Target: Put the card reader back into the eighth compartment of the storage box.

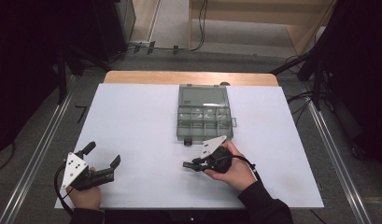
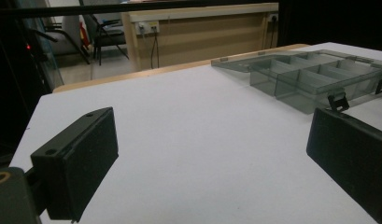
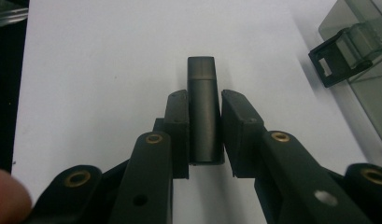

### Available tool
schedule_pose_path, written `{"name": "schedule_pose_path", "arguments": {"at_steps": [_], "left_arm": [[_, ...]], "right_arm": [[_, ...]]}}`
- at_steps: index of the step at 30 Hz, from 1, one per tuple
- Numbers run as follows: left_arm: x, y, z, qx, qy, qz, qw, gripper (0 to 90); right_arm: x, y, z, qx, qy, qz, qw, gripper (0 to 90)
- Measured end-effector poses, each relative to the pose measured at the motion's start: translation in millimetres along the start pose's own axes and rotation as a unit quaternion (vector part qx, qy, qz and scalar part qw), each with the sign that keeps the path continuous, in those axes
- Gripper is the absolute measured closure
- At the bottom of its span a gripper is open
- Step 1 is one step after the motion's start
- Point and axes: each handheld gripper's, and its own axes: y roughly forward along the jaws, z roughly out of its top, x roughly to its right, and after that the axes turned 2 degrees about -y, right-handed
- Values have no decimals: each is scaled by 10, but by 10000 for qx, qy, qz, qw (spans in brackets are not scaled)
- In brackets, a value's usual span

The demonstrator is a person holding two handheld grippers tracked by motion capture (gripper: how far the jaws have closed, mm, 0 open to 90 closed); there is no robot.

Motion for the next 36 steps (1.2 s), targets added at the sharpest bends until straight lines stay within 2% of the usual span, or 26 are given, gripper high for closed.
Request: {"name": "schedule_pose_path", "arguments": {"at_steps": [6,36], "left_arm": [[0,-1,0,-2,-1,-2,10000,23],[1,-2,0,0,4,-5,10000,23]], "right_arm": [[25,-49,-4,81,101,-60,9999,711],[135,-247,44,377,196,-262,9988,711]]}}
